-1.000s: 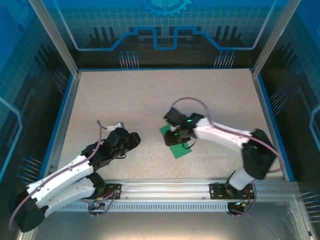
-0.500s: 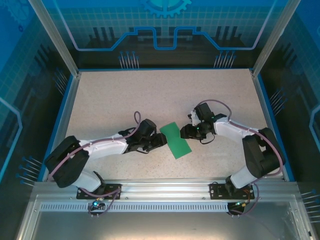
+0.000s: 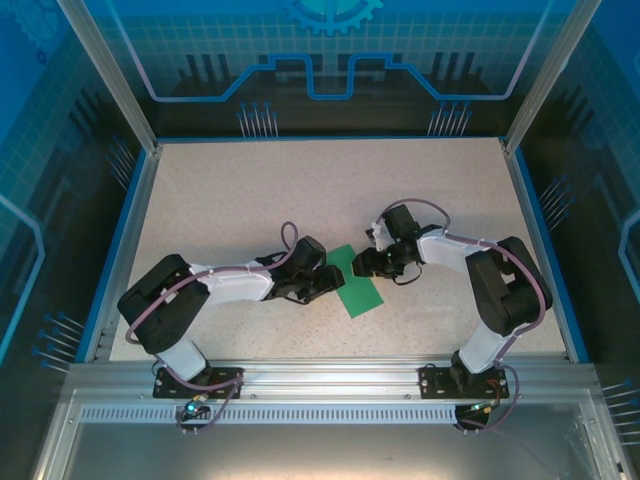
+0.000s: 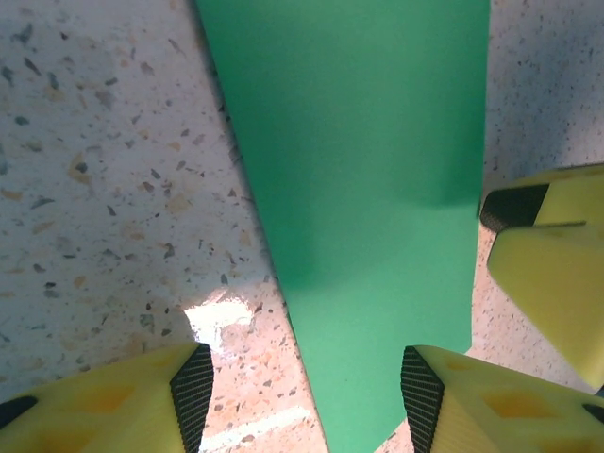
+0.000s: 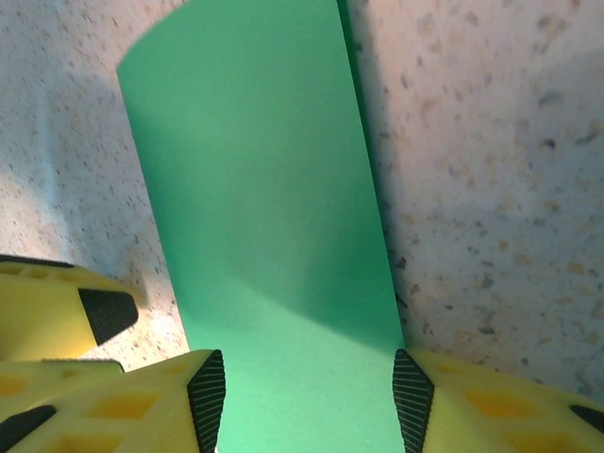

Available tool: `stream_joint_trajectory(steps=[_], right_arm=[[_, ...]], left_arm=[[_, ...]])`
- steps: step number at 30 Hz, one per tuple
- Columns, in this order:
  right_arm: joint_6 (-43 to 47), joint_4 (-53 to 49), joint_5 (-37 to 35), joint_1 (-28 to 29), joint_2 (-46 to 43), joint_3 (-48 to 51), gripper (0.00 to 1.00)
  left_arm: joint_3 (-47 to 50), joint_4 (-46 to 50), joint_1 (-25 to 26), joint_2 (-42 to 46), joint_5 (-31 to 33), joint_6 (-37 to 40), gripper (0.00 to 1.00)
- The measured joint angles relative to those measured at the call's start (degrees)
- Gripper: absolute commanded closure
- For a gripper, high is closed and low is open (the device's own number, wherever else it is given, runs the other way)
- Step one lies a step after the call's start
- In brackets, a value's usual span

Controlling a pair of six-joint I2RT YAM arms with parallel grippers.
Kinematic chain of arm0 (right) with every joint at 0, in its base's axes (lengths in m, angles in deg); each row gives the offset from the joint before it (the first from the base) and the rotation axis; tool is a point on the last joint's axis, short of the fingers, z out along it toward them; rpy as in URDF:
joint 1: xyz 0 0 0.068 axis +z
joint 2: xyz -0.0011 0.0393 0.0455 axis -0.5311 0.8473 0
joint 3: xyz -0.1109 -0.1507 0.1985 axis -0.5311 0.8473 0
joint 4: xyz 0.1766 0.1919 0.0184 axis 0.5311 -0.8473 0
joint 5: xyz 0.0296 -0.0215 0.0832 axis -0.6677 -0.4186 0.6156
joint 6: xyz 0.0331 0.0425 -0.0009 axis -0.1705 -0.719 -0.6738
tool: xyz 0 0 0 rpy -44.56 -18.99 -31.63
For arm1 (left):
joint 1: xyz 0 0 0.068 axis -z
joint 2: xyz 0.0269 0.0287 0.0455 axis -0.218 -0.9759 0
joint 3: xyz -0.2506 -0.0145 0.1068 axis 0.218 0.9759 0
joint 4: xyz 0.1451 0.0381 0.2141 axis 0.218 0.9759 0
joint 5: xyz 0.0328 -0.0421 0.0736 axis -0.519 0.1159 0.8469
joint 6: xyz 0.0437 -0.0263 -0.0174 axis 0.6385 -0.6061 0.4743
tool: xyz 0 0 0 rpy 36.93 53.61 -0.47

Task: Fold a paper plane with a square sheet of paper (pick it up from the middle)
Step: Third fold the triangle at the center of the table.

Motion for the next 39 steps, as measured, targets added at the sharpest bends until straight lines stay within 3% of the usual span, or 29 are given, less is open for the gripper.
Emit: stream_joint_trajectory(steps=[17,24,32,39], right_arm=[[-3.7,1.5,2.0,1.9,-11.1,11.1,0.46],[-4.2,0.7,-0.5,1.9,-15.7,11.5,0.45],[-4.2,-0.4,-4.2,-2.8,-15.9,11.4,0.44],[-4.2,0.1,-4.2,-3.0,-13.5,10.8,0.45]], left_arm=[[-4.8,-1.4,-1.7,-5.5,-0.7,-0.4,0.42],[-8.9,-1.0,-2.4,-9.0,-2.7,0.2,0.42],[-13.4,-0.5,-2.9,-12.3,-4.1,2.7,0.42],[-15.7,1.2,-3.4,-13.4,-4.3,5.6,0.42]])
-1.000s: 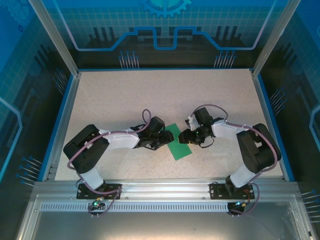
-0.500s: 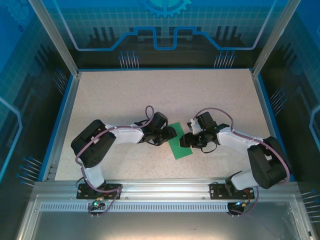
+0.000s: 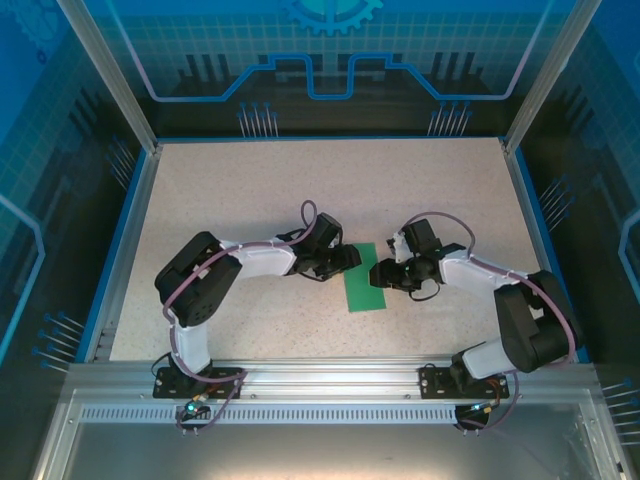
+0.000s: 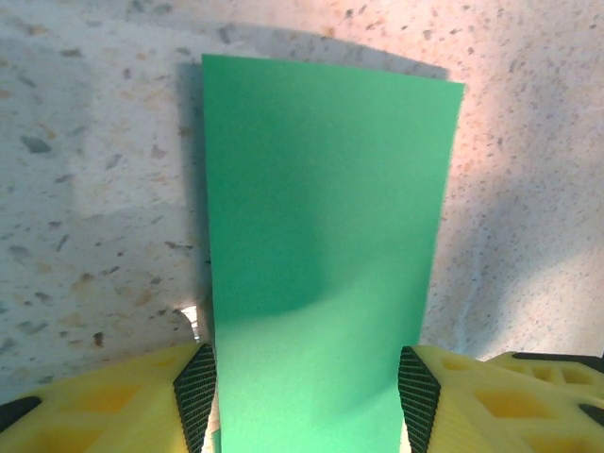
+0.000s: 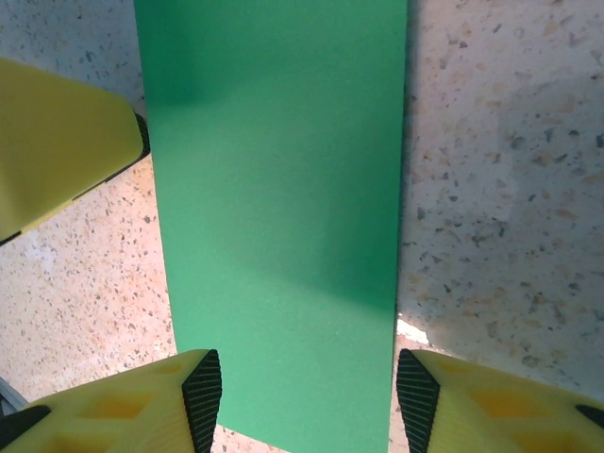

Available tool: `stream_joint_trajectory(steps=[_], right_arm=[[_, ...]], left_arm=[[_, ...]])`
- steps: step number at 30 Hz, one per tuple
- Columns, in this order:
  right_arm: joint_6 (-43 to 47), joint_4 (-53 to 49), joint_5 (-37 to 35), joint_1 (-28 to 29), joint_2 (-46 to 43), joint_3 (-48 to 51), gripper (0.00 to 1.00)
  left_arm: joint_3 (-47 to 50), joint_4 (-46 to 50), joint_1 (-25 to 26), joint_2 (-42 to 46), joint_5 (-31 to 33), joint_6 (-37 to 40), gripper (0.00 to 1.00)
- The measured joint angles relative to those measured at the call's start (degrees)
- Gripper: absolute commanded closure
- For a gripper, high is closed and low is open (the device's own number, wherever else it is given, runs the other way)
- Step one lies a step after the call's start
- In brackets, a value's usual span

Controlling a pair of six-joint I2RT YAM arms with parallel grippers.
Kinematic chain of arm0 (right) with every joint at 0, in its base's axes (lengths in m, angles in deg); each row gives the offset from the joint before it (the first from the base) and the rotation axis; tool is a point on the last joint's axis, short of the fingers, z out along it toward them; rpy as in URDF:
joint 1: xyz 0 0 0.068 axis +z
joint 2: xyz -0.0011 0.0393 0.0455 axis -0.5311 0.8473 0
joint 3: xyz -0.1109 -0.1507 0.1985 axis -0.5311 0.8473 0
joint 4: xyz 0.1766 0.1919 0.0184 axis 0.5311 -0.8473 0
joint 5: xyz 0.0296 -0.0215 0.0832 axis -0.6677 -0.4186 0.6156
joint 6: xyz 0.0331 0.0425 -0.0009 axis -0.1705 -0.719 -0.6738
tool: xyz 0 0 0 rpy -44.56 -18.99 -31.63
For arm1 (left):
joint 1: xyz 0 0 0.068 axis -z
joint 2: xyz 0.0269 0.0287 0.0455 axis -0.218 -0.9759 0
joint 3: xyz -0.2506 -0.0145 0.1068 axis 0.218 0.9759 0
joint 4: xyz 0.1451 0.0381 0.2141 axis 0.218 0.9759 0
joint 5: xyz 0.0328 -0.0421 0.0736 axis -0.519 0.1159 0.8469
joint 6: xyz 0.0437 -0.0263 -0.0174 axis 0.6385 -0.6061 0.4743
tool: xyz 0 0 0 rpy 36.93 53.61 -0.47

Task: Fold a paper plane with a square sheet of paper (pick it up from the middle)
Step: Third fold the triangle at the center of the table.

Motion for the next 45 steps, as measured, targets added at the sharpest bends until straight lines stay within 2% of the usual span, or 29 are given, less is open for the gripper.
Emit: stream_joint_trajectory(steps=[8,16,34,41,45], right_arm=[[0.0,1.2,0.2,-0.4,2.0,0.0,0.45],[-0.2,3.3,1.6,-1.2,3.3,0.0,0.45],[-0.4,5.4,4.9,-1.5,4.0,1.2,0.47],[-0.9,5.4,6.2,-1.6,0.8,2.3,0.48],[-1.0,5.3,6.7,-2.0,-1.1,3.1,0.51]], left_arm=[[2.7,1.6,0.0,3.6,0.3,0.3,0.49],[2.8,-0.8,1.1,4.2,-2.6,1.4,0.56],[2.7,-2.9,1.6,-0.5,-5.2,1.3,0.60],[2.7,-2.9,1.6,-0.5,-5.2,1.3,0.60],[2.7,-2.9,1.6,-0.5,-5.2,1.3,0.60]])
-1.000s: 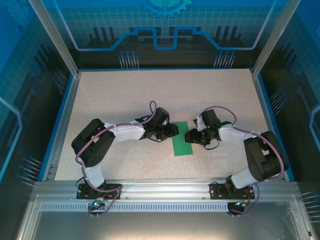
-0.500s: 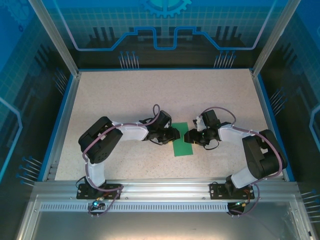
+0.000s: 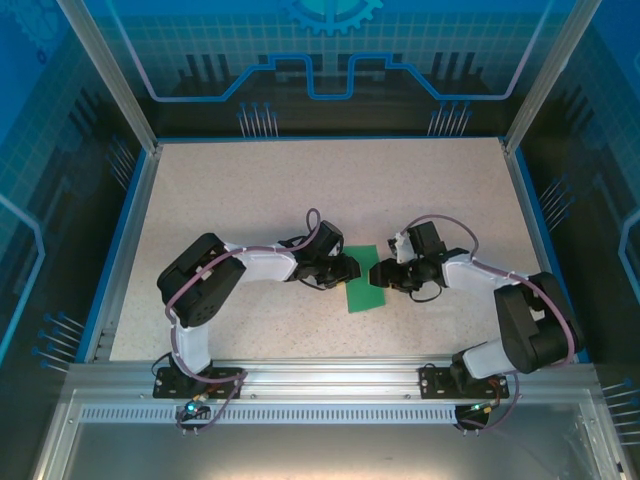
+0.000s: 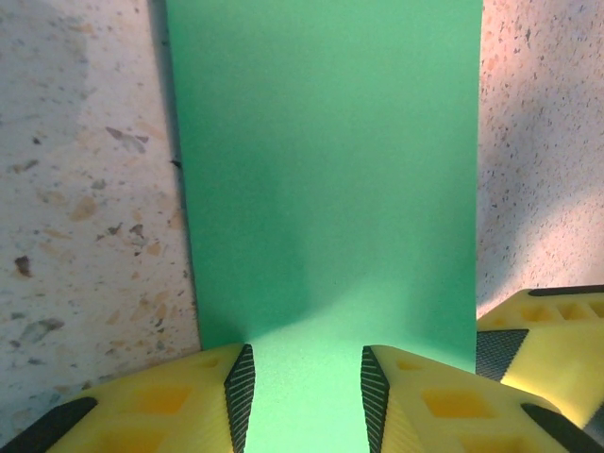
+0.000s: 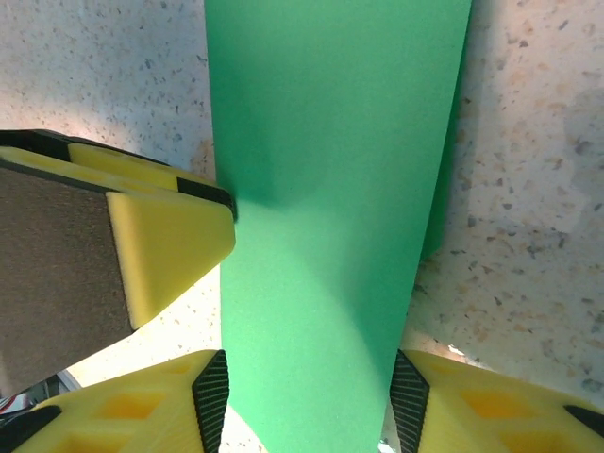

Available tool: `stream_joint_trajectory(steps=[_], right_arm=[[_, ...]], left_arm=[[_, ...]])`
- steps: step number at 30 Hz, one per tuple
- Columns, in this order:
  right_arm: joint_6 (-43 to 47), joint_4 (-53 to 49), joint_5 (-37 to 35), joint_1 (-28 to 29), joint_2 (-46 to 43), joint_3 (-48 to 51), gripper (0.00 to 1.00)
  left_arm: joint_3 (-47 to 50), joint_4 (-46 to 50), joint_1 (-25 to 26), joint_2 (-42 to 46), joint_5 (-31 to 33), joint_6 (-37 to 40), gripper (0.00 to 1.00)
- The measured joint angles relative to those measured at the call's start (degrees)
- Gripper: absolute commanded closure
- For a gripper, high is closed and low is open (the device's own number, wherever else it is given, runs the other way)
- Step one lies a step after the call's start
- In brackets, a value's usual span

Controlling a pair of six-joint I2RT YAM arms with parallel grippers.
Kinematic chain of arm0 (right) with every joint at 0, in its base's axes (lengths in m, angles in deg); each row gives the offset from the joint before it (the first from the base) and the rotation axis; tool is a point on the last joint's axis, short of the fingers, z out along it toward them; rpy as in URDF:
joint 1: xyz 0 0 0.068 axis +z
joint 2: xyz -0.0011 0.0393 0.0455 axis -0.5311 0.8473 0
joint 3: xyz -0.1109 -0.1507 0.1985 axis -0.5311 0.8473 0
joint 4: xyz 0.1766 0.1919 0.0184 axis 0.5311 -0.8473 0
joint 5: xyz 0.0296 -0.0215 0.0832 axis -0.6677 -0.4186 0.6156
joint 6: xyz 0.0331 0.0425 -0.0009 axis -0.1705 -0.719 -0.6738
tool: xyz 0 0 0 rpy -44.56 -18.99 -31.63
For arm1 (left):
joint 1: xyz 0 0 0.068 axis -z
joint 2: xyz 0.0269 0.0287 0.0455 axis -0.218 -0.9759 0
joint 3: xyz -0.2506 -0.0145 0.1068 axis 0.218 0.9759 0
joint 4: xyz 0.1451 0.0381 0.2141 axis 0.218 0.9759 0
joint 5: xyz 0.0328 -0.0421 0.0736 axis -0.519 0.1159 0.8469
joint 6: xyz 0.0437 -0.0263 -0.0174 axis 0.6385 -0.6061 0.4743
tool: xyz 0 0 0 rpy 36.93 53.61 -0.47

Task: Fold a paper plane with a square sheet of paper (pick it up from the middle)
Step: Third fold the triangle at the center of the table.

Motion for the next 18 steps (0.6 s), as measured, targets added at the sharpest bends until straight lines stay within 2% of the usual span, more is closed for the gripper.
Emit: stream_joint_trajectory(steps=[7,12,18], right_arm=[[-0.5,-0.3,0.3,-0.3,0.5,0.1,0.68],[-0.9,-0.5,0.4,-0.6,3.5,-1.2,0.69],[-1.1,-0.9,1.2,-1.2,5.0,-2.8,0.68]], left_arm=[[0.0,0.0,0.0,0.1,0.0,0.3,0.60],[1.2,0.5,0.7,1.9,0.3,1.9,0.58],[4.8,2.8,3.9,8.9,3.0,7.8,0.51]])
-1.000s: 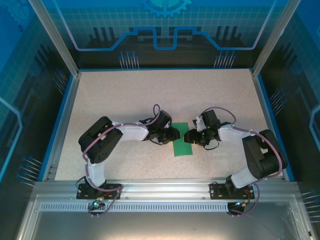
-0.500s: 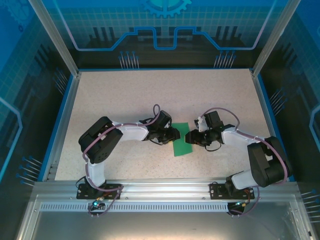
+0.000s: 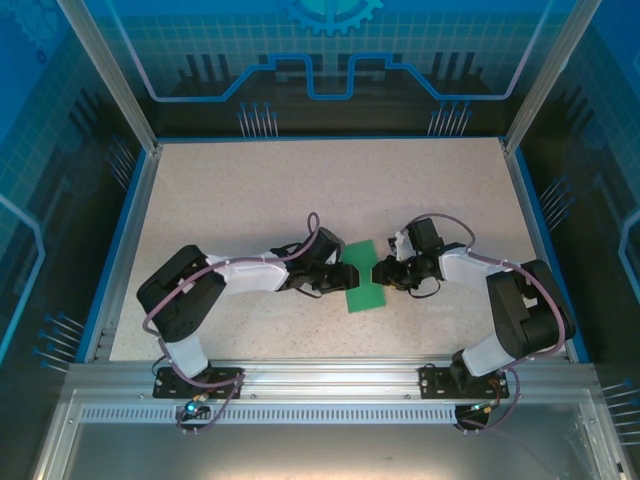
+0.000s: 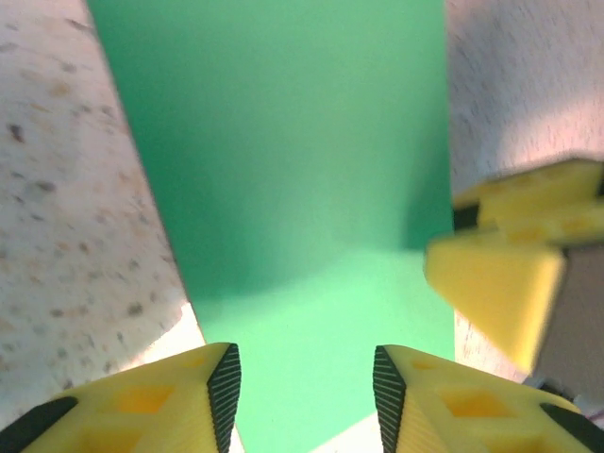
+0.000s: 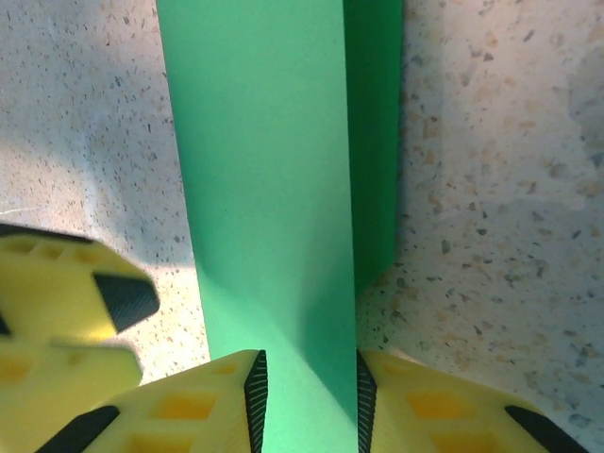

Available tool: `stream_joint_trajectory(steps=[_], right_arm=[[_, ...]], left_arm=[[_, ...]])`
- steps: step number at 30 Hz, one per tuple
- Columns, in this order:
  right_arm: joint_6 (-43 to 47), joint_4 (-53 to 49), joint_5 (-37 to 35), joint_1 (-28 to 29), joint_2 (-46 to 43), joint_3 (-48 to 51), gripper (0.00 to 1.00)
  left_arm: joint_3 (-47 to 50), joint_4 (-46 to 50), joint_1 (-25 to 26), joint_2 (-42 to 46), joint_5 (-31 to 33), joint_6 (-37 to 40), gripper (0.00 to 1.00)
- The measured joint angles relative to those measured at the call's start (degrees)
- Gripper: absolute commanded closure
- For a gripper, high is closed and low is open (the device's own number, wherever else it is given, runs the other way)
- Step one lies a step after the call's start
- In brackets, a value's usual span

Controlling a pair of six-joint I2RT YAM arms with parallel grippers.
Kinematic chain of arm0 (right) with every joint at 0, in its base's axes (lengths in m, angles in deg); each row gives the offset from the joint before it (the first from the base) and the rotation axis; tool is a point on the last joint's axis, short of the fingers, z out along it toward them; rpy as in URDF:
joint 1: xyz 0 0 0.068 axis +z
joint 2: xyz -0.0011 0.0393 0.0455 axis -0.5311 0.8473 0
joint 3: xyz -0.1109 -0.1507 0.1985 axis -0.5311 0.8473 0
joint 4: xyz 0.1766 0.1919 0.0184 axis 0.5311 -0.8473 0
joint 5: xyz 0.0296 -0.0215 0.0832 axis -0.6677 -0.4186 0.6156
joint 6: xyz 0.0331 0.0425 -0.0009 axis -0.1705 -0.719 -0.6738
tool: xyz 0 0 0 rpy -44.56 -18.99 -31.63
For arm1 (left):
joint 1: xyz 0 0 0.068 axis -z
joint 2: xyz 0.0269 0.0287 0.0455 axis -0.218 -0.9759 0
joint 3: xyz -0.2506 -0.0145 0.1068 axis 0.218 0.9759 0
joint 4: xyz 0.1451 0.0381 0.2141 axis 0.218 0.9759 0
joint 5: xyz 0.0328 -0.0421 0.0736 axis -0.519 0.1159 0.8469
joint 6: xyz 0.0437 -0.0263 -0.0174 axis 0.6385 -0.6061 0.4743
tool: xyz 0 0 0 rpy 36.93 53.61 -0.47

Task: Fold a paper plane with a square sheet of paper (pick it up from the middle)
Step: Third fold the triangle at the center of the table.

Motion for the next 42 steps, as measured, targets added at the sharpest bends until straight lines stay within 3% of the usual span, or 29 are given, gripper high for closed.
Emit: stream_joint_trajectory(steps=[7,10,17,25,37,42], right_arm=[[0.0,-0.1,1.9,-0.3,0.3,-1.0,0.73],[0.0,-0.1,2.5,-0.5,0.7,-1.4,0.78],[-0.1,-0.9,3.1,-0.7,2.1,-2.2,0.83],[-0.5,-1.0,4.1,-0.7,2.8,-2.3,0.85],[-0.7,-1.2,4.4,-0.8,3.2,-3.1,0.85],[-0.9,-1.1,4.2,-1.1,3.9,-3.1,0.84]], left_arm=[[-2.9,7.8,11.7,2.8,10.7,10.3,0.42],[-4.3,9.4,14.4,2.8,14.0,13.2,0.40],[-9.1,13.4,16.8,-0.6,20.6,19.3,0.34],[-12.2,16.1,18.3,-3.0,22.6,23.9,0.29],[-16.5,19.6,19.2,-7.5,25.1,25.4,0.23],[-17.9,21.1,19.4,-8.8,27.6,25.4,0.26]])
